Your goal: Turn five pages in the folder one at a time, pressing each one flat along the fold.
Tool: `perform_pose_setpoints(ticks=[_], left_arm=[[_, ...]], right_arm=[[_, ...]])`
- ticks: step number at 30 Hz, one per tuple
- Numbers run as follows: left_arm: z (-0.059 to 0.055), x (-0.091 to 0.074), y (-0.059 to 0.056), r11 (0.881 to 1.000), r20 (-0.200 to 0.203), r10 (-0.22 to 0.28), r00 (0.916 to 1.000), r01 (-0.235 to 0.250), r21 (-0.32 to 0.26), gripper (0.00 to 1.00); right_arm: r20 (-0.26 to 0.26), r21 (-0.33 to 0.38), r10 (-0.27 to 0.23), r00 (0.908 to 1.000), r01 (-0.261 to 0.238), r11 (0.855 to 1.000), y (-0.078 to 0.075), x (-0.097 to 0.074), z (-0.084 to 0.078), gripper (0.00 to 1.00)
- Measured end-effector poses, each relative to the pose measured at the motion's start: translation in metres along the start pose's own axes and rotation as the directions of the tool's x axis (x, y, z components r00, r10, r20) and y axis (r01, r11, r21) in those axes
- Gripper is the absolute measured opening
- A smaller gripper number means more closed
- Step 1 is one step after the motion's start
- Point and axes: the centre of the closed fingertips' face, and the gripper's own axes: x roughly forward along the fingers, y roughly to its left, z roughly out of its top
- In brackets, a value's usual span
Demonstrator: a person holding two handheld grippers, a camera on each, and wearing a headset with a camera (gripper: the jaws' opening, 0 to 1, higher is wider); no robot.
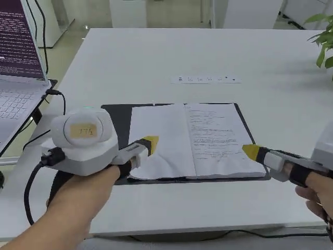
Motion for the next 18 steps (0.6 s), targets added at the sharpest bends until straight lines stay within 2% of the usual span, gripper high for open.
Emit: perform_pose_setpoints(ticks=[2, 4, 8, 11, 14, 18], left_arm=[[0.002, -0.004, 0.005, 1.0, 0.005, 0.006, 1.0, -0.006, -0.004, 0.73], [0.002, -0.007, 0.008, 0.999, 0.007, 0.015, 0.9999, -0.015, -0.029, 0.8], [-0.002, -0.014, 0.02, 0.997, 0.009, 0.046, 0.9989, -0.045, -0.063, 0.98], [-0.007, -0.018, 0.025, 0.995, -0.01, 0.046, 0.9989, -0.047, -0.083, 0.99], [-0.012, -0.024, 0.027, 0.995, -0.029, 0.048, 0.9984, -0.051, -0.086, 0.99], [-0.014, -0.03, 0.031, 0.993, -0.037, 0.057, 0.9977, -0.06, -0.099, 0.99]], right_arm=[[0.019, -0.048, -0.021, 0.9996, 0.022, 0.999, -0.005, -0.004, 0.004, 0.58], [0.026, -0.062, -0.025, 0.9994, 0.026, 0.998, -0.007, -0.007, 0.006, 0.64], [0.062, -0.114, -0.031, 0.9976, 0.038, 0.993, -0.015, -0.012, 0.013, 0.84], [0.066, -0.151, -0.034, 0.9973, 0.044, 0.988, -0.019, -0.016, 0.014, 0.99], [0.046, -0.153, -0.031, 0.9985, 0.038, 0.988, -0.025, -0.018, 0.013, 1.0], [0.043, -0.139, -0.044, 0.9981, 0.05, 0.989, -0.03, -0.019, 0.015, 1.0]])
